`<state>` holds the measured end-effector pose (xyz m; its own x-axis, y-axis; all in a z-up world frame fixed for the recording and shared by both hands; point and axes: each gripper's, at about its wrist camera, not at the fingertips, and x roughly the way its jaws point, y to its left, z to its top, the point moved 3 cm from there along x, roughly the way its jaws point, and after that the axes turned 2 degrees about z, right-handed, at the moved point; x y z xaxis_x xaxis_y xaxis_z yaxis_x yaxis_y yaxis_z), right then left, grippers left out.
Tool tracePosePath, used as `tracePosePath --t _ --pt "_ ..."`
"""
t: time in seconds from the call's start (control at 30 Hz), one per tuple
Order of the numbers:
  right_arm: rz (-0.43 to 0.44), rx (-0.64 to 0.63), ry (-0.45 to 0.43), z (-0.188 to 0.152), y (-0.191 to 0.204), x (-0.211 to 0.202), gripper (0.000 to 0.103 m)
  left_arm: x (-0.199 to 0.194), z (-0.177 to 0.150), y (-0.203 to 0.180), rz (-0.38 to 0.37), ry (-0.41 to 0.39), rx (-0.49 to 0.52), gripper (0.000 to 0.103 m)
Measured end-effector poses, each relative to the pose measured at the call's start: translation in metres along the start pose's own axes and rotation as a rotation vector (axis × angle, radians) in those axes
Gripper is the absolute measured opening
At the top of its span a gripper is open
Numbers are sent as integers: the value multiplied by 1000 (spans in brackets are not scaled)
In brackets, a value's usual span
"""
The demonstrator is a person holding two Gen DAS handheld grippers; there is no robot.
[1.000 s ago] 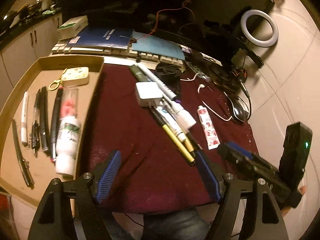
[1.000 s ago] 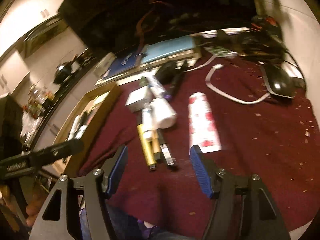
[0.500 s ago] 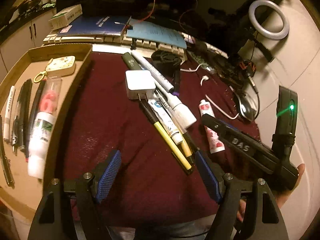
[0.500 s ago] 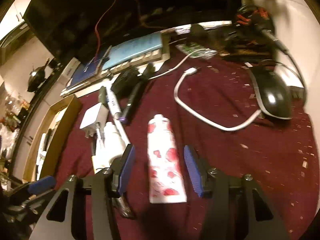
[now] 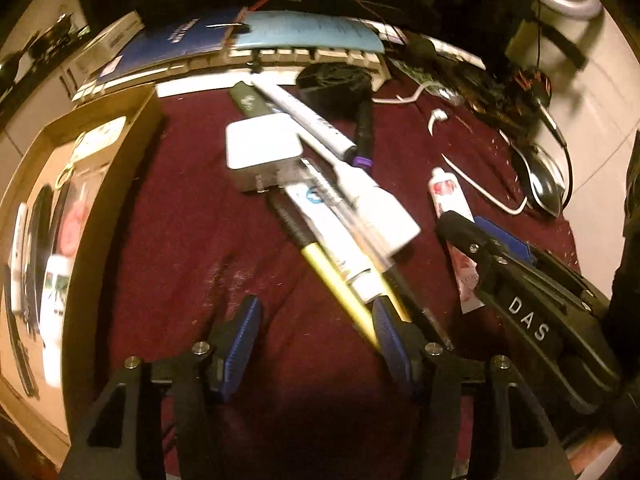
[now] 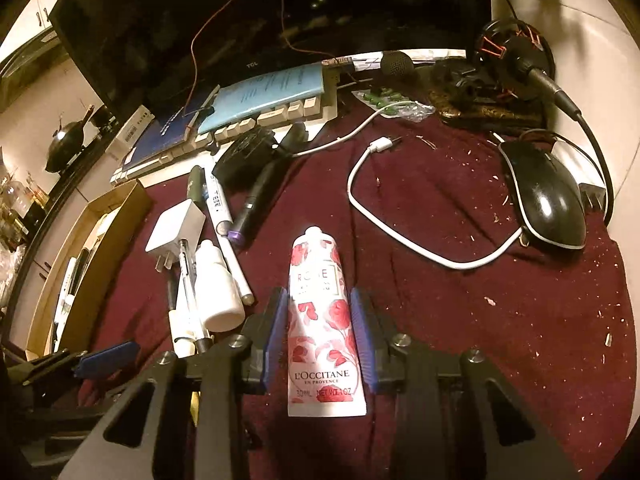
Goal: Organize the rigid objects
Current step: 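Grasp a yellow pen with the left gripper while the right grasps the hand cream tube, then carry the yellow pen and hand cream tube into the tray and release both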
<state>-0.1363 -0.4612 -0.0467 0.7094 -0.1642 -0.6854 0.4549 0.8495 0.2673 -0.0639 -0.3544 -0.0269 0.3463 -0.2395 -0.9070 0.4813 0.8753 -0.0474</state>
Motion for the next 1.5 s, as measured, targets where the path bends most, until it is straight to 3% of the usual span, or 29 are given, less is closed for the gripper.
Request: tracePosePath --t 0.1,0.17,0.23,0.3,0.57,0.63,0.7,0.9,1.13,1.3,1.37,1.5 --pt "3 2 0 0 0 0 32 2 0 -9 48 -11 52 60" --pt "7 4 -1 0 -1 -1 32 1 -2 -7 51 -20 74 54" --pt "15 10 -1 0 -1 -1 32 -2 -5 -1 44 -13 96 39" --pt "21 11 -1 -1 -1 -2 32 -6 -7 8 46 4 126 31" --pt "0 -23 2 -2 5 -1 33 -4 -2 15 53 -13 116 31" --pt "-21 -53 6 -3 8 0 32 -6 -5 18 32 -27 112 15" --pt "-36 -63 4 -3 10 0 31 -10 -12 21 22 -38 129 11" --pt "-11 -45 6 -3 6 -1 30 -26 -33 42 -109 -52 67 7" --pt "-39 -118 9 -4 16 1 29 -40 -39 50 -170 -79 39 7" --pt "-37 -108 1 -6 16 -1 28 -42 -33 61 -254 -100 -28 7" --pt "-44 -109 -23 -6 18 -4 20 -39 -27 63 -282 -101 -49 7" --pt "-36 -108 -42 -6 19 -8 17 -43 -22 68 -321 -118 -75 7"
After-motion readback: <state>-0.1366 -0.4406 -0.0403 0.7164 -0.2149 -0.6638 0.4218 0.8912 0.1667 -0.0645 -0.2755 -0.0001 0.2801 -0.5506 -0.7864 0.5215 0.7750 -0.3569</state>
